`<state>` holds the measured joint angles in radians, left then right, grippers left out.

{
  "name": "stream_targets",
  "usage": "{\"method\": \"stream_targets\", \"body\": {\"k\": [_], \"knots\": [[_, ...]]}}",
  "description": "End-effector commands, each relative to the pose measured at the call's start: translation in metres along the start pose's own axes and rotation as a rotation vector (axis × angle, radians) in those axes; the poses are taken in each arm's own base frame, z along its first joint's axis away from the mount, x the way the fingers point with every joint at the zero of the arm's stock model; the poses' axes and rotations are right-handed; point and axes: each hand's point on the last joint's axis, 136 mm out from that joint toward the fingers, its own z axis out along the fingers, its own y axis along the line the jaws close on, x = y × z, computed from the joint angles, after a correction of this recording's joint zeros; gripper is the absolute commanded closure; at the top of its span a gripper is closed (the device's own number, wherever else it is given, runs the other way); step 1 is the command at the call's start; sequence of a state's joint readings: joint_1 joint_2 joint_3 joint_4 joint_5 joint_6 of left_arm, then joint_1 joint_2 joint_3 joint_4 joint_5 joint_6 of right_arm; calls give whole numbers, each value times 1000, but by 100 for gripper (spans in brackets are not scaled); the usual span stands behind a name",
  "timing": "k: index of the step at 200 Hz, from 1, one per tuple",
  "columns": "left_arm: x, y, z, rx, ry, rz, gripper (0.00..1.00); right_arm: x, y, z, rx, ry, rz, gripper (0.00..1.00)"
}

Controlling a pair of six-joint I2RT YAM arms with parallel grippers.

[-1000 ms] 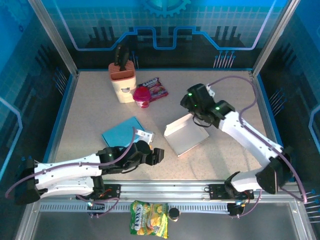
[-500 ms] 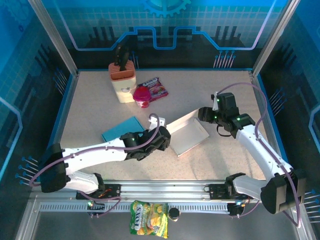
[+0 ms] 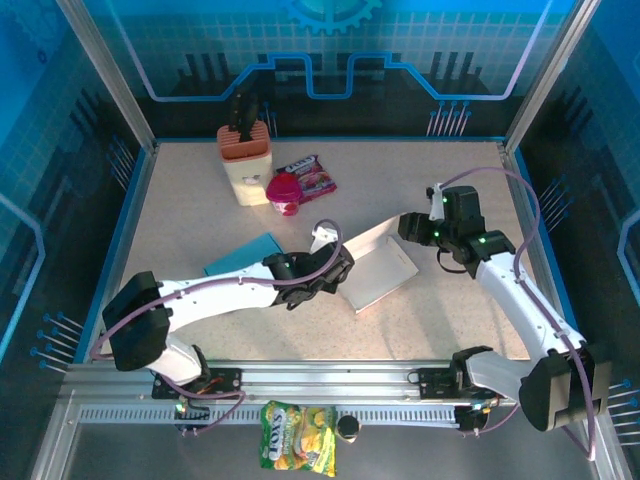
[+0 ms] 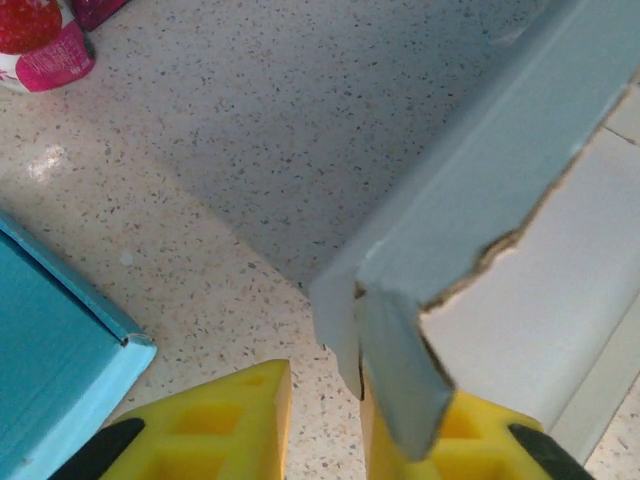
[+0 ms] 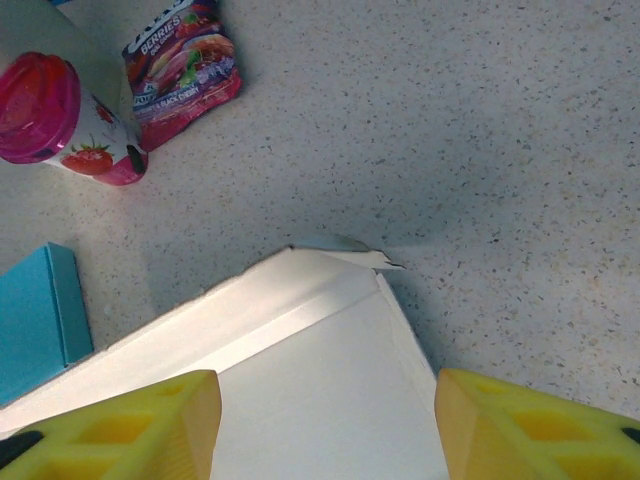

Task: Fold the paper box

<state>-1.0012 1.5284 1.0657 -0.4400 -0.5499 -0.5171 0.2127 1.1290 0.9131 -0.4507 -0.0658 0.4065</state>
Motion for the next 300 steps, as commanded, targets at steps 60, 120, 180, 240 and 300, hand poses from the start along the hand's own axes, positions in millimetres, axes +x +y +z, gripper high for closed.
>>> {"method": "stream_targets", "body": {"k": [60,120,180,240,300], "knots": [[-15,10,3,-16,-10,131,100,0,5,-4,-75,-14,-16,42],[-19,41,4,117,38,285,100,5,30,-9,-250,-65,-88,35],[-27,70,14,172,39,320,100,13,25,20,-221,-55,-175,35],[-40,84,21,181,33,291,100,6,21,58,-161,-21,-296,40],[-44,87,32,164,43,293,100,-7,37,82,-182,14,-387,49]]}}
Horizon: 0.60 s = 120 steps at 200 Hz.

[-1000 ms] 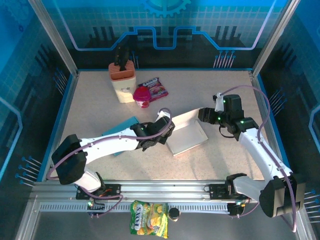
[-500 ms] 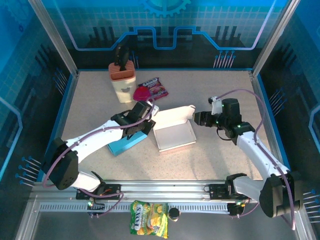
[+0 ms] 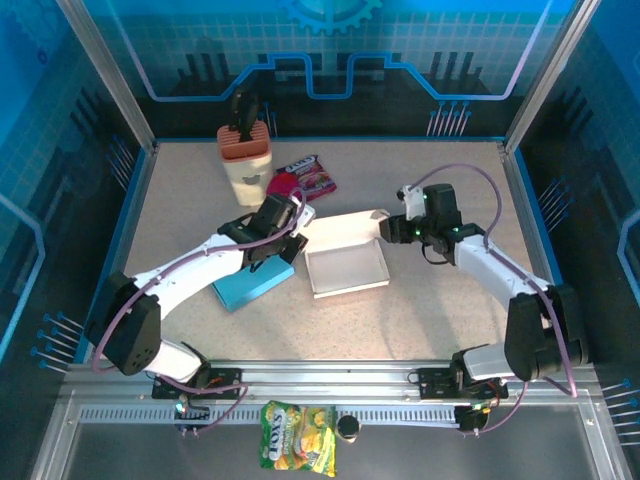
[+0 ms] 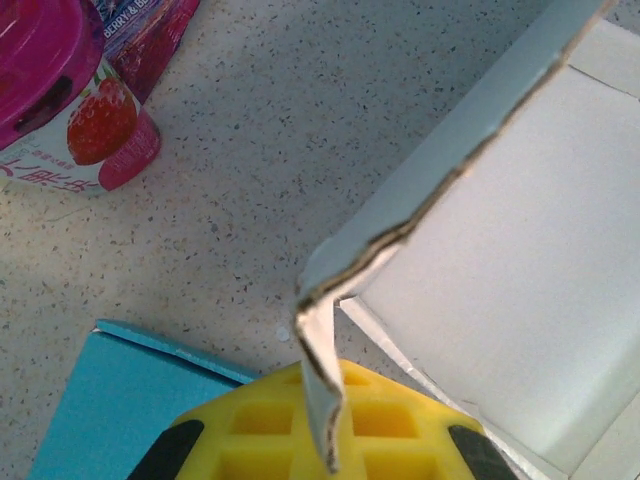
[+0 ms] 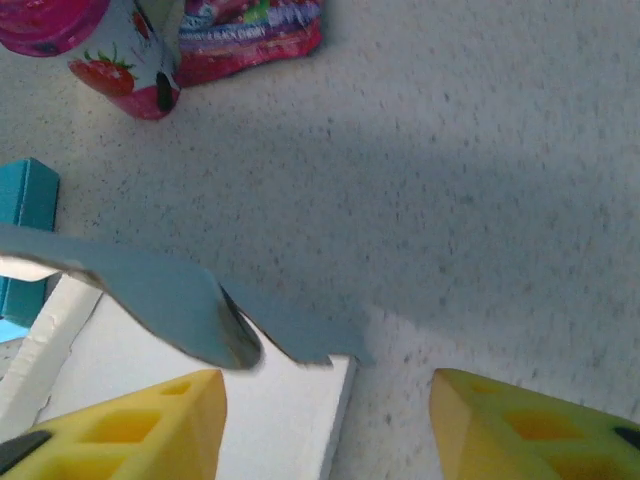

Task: Fold the paper box

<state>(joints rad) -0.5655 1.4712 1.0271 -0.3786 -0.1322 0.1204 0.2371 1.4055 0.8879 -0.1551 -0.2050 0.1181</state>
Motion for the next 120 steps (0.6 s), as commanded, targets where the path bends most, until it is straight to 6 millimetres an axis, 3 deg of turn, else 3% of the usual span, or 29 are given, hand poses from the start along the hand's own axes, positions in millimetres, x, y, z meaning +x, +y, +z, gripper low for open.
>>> {"method": "stream_targets", "body": {"k": [1,54,120], "knots": [[-11,1,2,13,-17,20,100,-19,12,6,-24,-22,-89,49],[-16,4,2,1,-35,6,100,-11,23,16,-11,21,-131,69],[-19,4,1,3,-47,-50,100,-2,23,7,41,24,-117,79]]}}
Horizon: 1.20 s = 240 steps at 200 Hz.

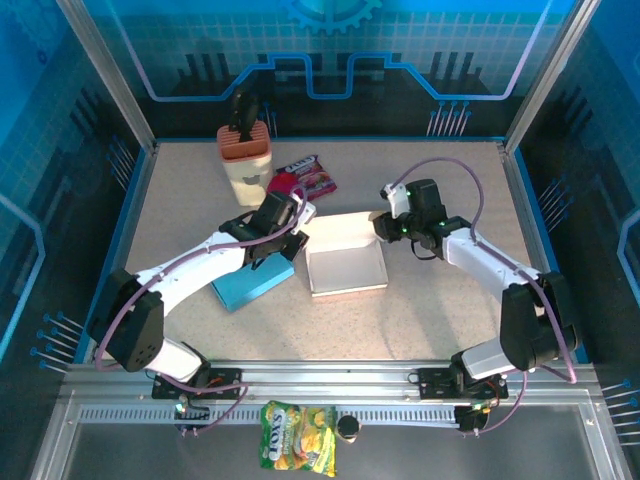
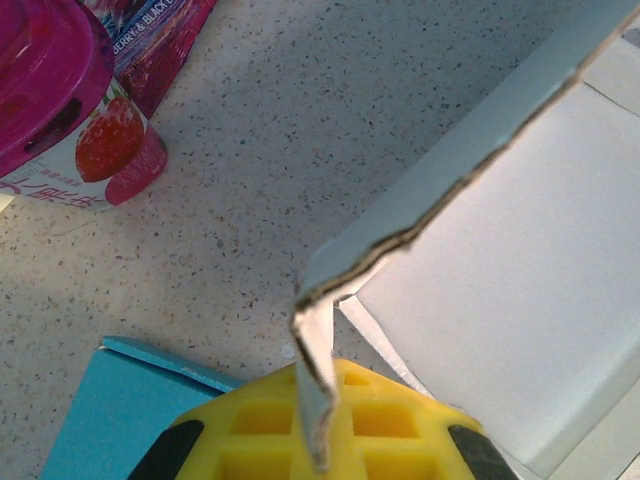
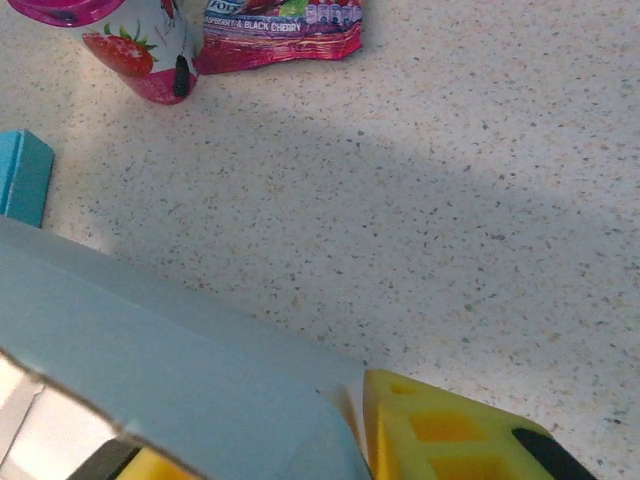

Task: Fold the paper box

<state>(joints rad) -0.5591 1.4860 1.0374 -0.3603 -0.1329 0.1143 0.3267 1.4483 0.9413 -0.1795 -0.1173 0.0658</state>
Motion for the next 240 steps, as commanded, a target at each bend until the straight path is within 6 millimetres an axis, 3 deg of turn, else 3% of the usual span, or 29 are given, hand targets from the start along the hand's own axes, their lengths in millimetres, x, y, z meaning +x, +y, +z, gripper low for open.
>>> {"method": "stream_targets", "body": {"k": [1,69,147,223,240], "knots": [[-14,1,-2,8,-33,-39,100,1,5,-5,18,-4,-8,79],[-20,0,-2,17,-49,-126,100,2,5,4,118,51,-5,100],[-44,-12,2,-18,-114,-448,100,-23,15,-5,323,-39,185,100],[-61,-20,3,33,-251,-388,100,-43,27,-12,209,-280,240,100],[-64,-26,4,60,-292,-361,100,-34,25,-13,194,-334,242,100]]}}
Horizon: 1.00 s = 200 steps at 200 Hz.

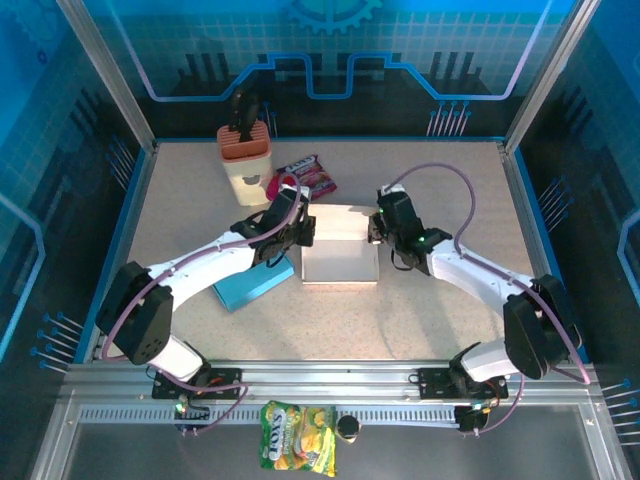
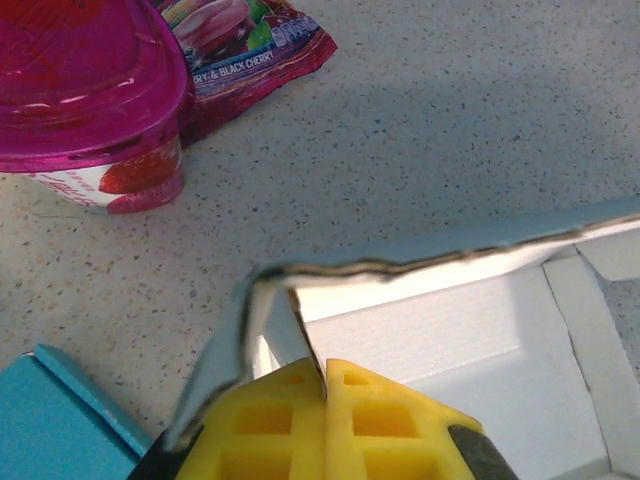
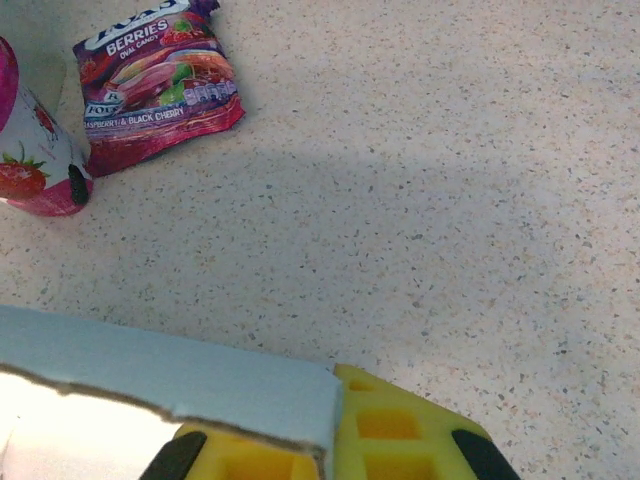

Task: Fold the paper box

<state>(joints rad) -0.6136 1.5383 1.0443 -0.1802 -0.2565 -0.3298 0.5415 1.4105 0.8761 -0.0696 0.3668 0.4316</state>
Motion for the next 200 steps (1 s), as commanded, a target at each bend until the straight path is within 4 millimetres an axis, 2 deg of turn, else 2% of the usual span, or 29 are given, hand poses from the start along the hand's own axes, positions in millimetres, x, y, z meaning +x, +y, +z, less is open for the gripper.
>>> {"method": "stream_targets", "body": {"k": [1,29,74,113,200], "knots": [[-17,-33,-5,148,-113,44,100,-24,22,-11,-125,-175,59,100],[-8,-36,-3,197,-160,74,100,-22,19,-20,-164,-265,100,100],[15,-40,-9,262,-221,98,100,-3,12,-29,-167,-324,137,100],[38,-39,-11,278,-218,112,100,11,20,-36,-158,-352,105,100],[88,-35,-4,254,-195,135,100,50,11,-46,-91,-357,30,100]]}}
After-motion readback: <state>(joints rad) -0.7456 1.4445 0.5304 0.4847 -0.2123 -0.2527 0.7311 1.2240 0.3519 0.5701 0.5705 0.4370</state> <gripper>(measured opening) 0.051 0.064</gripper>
